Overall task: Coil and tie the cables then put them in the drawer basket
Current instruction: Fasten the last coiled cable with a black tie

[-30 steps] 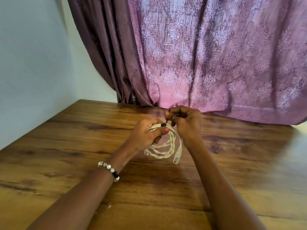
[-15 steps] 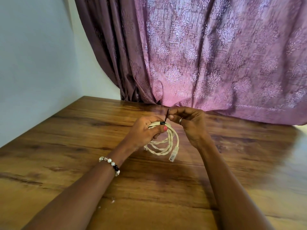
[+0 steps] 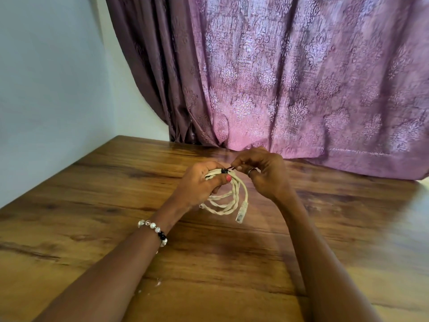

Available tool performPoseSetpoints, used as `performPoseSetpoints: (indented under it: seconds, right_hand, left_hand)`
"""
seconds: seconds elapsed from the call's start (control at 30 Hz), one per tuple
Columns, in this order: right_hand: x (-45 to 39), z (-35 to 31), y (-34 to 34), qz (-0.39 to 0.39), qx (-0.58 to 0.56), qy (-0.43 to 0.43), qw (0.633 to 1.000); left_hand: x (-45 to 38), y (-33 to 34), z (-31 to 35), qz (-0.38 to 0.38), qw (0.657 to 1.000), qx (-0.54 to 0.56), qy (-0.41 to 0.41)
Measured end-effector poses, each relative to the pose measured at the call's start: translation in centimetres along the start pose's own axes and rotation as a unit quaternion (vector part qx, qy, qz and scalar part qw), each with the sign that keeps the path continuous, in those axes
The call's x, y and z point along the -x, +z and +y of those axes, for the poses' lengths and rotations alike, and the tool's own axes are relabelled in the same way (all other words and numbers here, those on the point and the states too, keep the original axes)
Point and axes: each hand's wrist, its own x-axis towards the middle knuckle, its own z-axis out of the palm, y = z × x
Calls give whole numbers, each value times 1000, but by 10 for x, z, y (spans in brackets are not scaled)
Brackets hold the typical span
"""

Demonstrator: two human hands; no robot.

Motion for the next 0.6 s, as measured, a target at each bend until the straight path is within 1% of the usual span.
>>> performPoseSetpoints:
  seconds: [0.13,0.23,0.4,0.6]
  right_hand:
    - [-2,2,3,14,90,-61,994]
    - [-3,2,5,19,138,-88,986]
    - [-4,-1,6,18,154,-92,984]
    - [-4,-4,7,15,165,-94,982]
  left_hand:
    - [0,1,0,1,1000,-8,7]
    - [-1,0,-2,11,1000,-7,0]
    - [-2,-1,-5,17,1000,18,1]
    - [-3,-2,-9,27,999,15,11]
